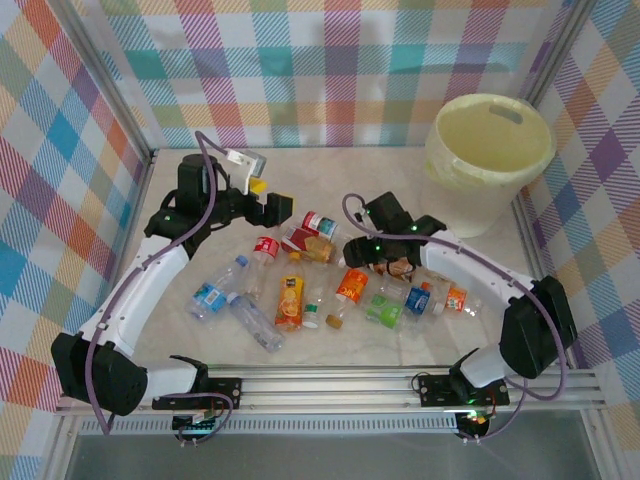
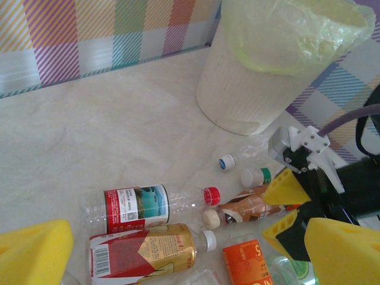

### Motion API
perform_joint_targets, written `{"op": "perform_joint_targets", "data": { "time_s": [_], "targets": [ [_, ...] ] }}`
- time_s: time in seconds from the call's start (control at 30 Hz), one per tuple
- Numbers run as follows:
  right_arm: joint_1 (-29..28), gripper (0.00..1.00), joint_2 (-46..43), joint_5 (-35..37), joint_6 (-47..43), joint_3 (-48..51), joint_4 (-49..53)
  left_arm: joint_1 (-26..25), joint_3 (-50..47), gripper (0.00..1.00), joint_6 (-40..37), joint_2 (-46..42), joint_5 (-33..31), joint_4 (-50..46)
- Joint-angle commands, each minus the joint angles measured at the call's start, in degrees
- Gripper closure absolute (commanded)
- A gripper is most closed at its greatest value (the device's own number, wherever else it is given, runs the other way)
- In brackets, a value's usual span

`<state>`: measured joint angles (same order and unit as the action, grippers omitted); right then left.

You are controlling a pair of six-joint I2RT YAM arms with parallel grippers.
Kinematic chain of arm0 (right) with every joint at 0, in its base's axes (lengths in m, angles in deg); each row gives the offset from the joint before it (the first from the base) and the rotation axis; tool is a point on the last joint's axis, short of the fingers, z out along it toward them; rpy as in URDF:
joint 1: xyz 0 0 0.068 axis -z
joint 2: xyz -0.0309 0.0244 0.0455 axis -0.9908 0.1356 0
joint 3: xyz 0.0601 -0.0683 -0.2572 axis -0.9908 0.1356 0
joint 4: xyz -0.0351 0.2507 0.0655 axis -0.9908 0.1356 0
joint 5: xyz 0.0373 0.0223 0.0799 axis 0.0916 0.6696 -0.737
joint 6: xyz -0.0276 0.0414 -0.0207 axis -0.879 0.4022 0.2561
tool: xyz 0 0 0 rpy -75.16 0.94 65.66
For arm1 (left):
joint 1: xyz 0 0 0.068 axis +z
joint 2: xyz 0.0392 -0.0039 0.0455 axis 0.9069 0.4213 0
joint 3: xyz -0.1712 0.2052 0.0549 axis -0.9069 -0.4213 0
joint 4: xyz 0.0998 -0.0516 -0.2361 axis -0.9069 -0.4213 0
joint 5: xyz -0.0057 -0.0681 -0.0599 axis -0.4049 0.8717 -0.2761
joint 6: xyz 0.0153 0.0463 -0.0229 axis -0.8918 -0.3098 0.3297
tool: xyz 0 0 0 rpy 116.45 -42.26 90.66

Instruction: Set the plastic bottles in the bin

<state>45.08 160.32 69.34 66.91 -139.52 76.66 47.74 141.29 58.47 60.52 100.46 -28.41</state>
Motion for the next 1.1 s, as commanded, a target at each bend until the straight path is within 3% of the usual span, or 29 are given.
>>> {"op": "perform_joint_targets", "data": {
  "time_s": [0.0,0.13,0.27,0.4,0.8,1.07],
  "targets": [
    [-2.28,0.31,-3.9,4.48,16.5,2.81,3.85,-1.15,-0.56,0.0,-1.54,-0.36,-0.93,0.35],
    [-4.37,0.31,-5.02,5.97,25.43,5.53,3.12,-1.85,-0.56,0.0,-2.53,-0.38,-0.37,-0.05],
    [-4.88,0.31,-4.9,6.74,29.53,7.01,2.25,-2.17,-0.08,0.0,-4.35,0.11,4.35,-1.25],
    [-4.89,0.31,-3.33,5.51,31.0,7.76,-0.17,-2.56,1.31,0.0,-5.24,1.5,9.45,-2.85],
    [-4.98,0.3,2.77,2.47,33.95,9.07,-7.28,-8.01,2.56,0.0,-8.89,2.08,10.43,-6.62],
    [-4.98,0.3,5.45,2.27,34.93,9.43,-9.9,-15.9,3.44,0.0,-10.75,-0.56,1.37,-9.08]
  ]
}}
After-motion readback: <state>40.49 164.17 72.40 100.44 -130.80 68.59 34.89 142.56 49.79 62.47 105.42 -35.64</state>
